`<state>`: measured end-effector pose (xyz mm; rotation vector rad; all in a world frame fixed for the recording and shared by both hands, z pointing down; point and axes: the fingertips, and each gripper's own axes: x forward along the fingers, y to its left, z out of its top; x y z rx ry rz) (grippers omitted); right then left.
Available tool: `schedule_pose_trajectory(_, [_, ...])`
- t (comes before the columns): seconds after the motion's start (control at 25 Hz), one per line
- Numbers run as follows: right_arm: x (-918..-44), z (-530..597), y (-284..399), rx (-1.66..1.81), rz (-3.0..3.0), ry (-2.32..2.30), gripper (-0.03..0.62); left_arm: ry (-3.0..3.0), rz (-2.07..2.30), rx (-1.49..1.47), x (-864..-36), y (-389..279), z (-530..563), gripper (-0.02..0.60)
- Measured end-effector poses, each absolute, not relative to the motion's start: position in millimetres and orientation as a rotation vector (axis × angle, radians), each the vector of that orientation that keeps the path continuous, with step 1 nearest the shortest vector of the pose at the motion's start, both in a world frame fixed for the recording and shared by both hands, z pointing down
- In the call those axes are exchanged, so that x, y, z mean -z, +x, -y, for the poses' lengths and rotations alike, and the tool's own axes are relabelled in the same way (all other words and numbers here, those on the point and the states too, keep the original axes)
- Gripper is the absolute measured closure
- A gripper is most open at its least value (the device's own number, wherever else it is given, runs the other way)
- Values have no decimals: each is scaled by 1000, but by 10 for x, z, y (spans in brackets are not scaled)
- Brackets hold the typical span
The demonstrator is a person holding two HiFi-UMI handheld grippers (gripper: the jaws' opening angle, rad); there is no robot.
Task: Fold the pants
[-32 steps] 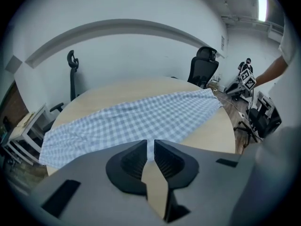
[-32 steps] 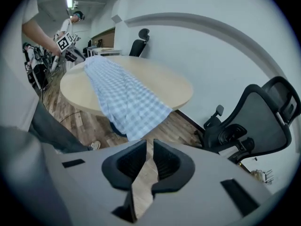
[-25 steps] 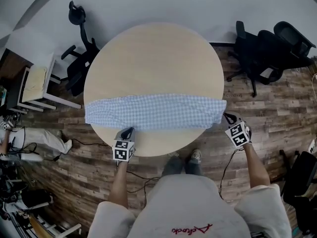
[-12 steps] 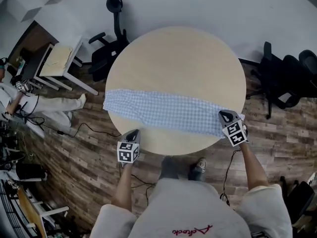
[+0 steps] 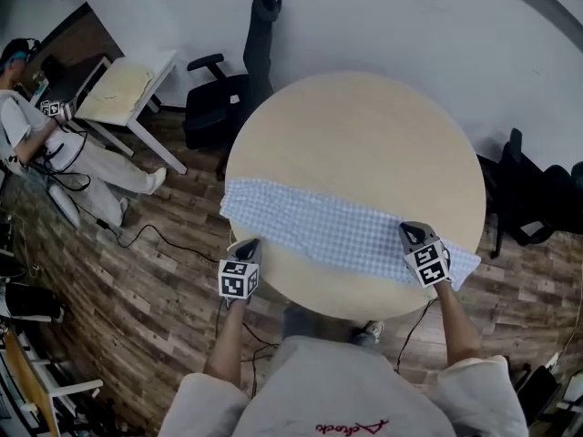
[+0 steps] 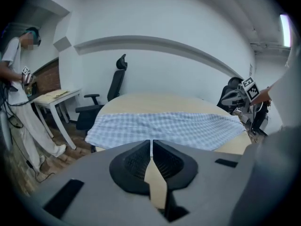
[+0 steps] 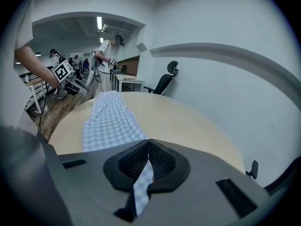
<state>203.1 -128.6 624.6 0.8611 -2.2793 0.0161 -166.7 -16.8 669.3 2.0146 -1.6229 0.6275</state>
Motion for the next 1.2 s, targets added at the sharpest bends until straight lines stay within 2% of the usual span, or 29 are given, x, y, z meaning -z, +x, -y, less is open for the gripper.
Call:
schedule_pose_trajectory(0.32, [-6165, 1470, 870, -8, 2256, 857, 565, 1969, 1601, -593, -6871, -2831, 571, 537])
schedule_pose_trajectory(0.92, [-6098, 1684, -1380, 39, 2385, 590, 565, 1913, 1569, -423, -7139, -3469, 968, 533])
schedule_pose_trajectory(0.96, [-6109, 1675, -1458, 40, 2387, 574, 565, 1912, 1554, -412, -7173, -3491, 984, 510])
schedule_pose_trajectory(1.0, [-6129, 1669, -1508, 38, 2385, 564, 565, 1916, 1541, -405, -7200, -3506, 1002, 450])
schedule_pose_trajectory(1.08, [-6175, 1669, -1555, 28, 2377, 554, 565, 1926, 1529, -402, -7221, -3527, 1061, 366])
schedule_pose_trajectory(1.2, [-6230, 1688, -1620, 8, 2374, 545, 565, 1926, 1496, -378, -7261, -3534, 1186, 359])
